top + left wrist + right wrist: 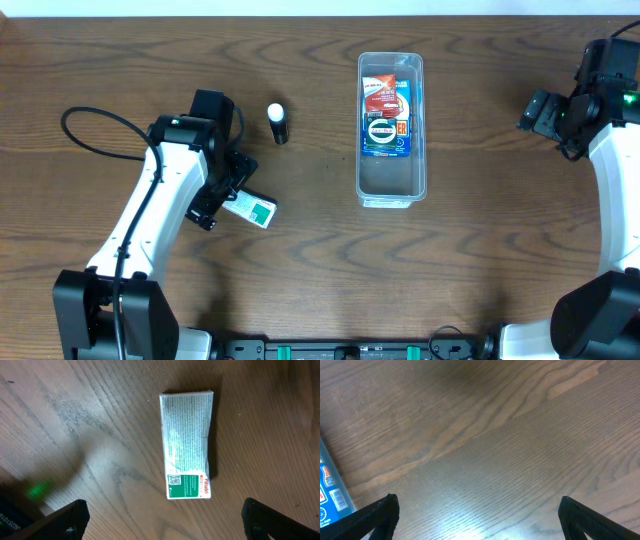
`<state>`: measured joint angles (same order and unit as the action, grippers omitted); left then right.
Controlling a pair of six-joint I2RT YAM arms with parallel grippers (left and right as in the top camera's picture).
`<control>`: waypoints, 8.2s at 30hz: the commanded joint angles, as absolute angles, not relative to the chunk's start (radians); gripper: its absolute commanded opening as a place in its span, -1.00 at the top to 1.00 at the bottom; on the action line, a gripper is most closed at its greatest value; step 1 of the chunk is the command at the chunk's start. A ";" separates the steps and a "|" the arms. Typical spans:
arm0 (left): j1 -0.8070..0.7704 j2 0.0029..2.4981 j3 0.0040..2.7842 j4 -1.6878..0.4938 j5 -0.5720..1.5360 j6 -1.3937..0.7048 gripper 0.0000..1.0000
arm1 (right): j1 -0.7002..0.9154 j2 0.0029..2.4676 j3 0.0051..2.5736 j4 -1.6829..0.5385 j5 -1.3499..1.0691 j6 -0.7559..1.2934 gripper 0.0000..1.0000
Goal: Pack container
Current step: 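Move the left gripper over the white Panadol box, then lower and close the left gripper on the Panadol box, then lift and carry the Panadol box right over the container, then lower the Panadol box into the container and release it, then move the left gripper over the dark bottle with white cap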
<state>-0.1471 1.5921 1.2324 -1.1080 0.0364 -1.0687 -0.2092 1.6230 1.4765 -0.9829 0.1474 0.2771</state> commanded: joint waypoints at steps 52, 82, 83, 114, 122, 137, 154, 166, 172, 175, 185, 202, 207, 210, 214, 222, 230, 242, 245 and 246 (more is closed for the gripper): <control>-0.150 1.808 0.940 -0.638 0.113 -1.078 -0.96 | -0.216 1.625 1.474 -0.984 0.157 0.268 -0.99; -0.150 1.805 0.940 -0.654 0.112 -1.025 -0.14 | -0.216 1.625 1.474 -0.984 0.157 0.268 -0.98; -0.150 1.803 0.940 -0.655 0.112 -1.021 0.09 | -0.216 1.625 1.474 -0.984 0.157 0.268 -0.99; -0.156 1.257 0.999 -0.767 0.160 -0.906 0.07 | -0.216 1.625 1.474 -0.984 0.157 0.268 -0.98; -0.355 1.092 0.999 -0.583 0.202 -0.948 0.07 | -0.216 1.625 1.474 -0.984 0.157 0.268 -0.98; -0.702 1.299 0.999 -0.126 0.066 -0.957 0.07 | -0.216 1.625 1.474 -0.984 0.157 0.268 -0.99; -0.740 1.538 0.999 0.095 0.005 -0.545 -0.07 | -0.216 1.625 1.474 -0.984 0.157 0.268 -0.99; -0.743 1.570 0.998 0.075 -0.011 -0.517 -0.08 | -0.216 1.625 1.474 -0.984 0.157 0.268 -0.98; -0.744 1.570 0.998 0.070 -0.012 -0.516 -0.11 | -0.216 1.625 1.474 -0.984 0.157 0.268 -0.99; -0.744 1.570 0.998 0.070 -0.013 -0.516 -0.11 | -0.216 1.625 1.474 -0.984 0.157 0.268 -0.98; -0.740 1.570 0.998 0.196 -0.150 -0.490 -0.18 | -0.216 1.625 1.474 -0.984 0.157 0.268 -0.98; -0.736 1.534 0.998 0.200 -0.150 -0.467 -0.86 | -0.216 1.625 1.474 -0.984 0.157 0.268 -0.98; -0.709 1.410 0.998 0.144 -0.151 -0.464 -0.96 | -0.216 1.625 1.474 -0.984 0.157 0.268 -0.99; -0.662 1.320 0.998 0.054 -0.159 -0.464 -0.96 | -0.216 1.625 1.474 -0.984 0.157 0.268 -0.99; -0.570 1.230 0.998 -0.096 -0.226 -0.470 -0.96 | -0.216 1.625 1.474 -0.984 0.157 0.268 -0.97; -0.397 1.267 1.019 -0.400 -0.112 -0.513 -0.96 | -0.216 1.625 1.474 -0.984 0.157 0.268 -0.98; -0.260 1.529 1.409 -0.810 0.094 -0.340 -0.96 | -0.216 1.625 1.474 -0.984 0.157 0.268 -0.98; -0.258 1.899 1.914 -1.196 0.093 -0.264 -0.96 | -0.216 1.625 1.474 -0.984 0.157 0.268 -0.99; -0.253 1.944 1.914 -1.179 0.086 -0.263 -0.96 | -0.216 1.625 1.474 -0.984 0.157 0.268 -0.98; -0.251 1.955 1.914 -1.166 0.086 -0.263 -0.96 | -0.216 1.625 1.474 -0.984 0.157 0.268 -0.99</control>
